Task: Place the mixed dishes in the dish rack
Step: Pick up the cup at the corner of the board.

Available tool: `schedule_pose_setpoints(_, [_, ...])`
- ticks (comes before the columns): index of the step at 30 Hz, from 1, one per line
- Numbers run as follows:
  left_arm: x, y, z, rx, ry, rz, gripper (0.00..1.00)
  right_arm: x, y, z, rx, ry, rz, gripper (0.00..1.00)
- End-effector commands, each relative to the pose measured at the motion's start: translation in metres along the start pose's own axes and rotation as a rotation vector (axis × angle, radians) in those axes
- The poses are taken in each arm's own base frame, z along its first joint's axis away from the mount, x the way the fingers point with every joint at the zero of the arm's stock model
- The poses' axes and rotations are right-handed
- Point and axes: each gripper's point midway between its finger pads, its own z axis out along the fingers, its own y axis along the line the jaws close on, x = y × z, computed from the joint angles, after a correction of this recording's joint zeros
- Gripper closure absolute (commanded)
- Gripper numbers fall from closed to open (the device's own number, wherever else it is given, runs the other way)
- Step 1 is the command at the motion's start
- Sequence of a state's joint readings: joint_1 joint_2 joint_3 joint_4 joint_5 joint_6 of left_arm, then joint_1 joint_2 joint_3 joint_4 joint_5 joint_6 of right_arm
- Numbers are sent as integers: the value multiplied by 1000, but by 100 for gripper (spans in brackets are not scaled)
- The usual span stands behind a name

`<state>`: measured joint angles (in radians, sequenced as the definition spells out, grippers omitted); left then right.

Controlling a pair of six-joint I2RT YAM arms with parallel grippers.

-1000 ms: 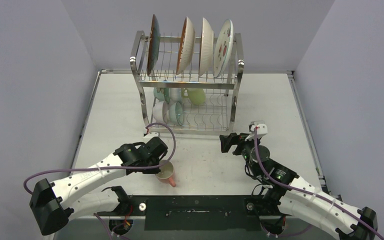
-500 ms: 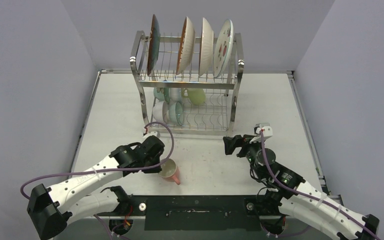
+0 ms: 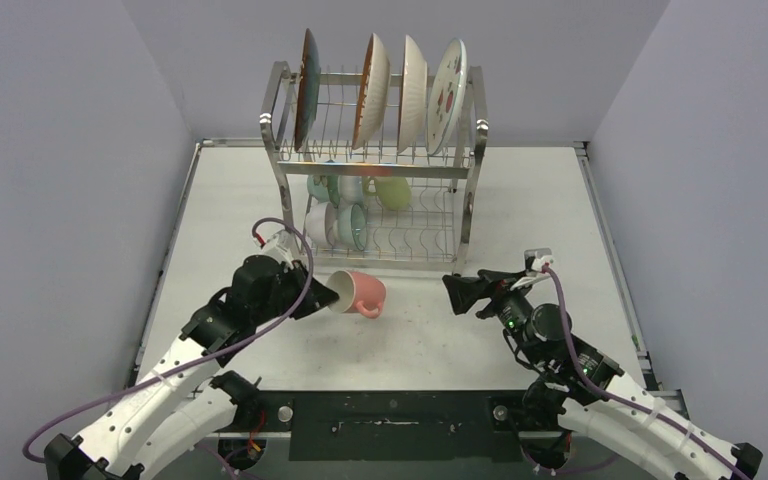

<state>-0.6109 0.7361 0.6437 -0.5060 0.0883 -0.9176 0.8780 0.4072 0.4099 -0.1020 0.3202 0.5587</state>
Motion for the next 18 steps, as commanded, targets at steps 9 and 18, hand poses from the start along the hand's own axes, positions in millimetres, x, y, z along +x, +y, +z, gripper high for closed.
schedule_pose_setpoints(9, [-70, -119, -39, 614, -248, -152, 100, -39, 78, 1, -345, -105, 257, 0])
schedule_pose_setpoints(18, [-89, -135, -53, 802, -318, -280, 100, -34, 122, 13, -523, -108, 379, 0])
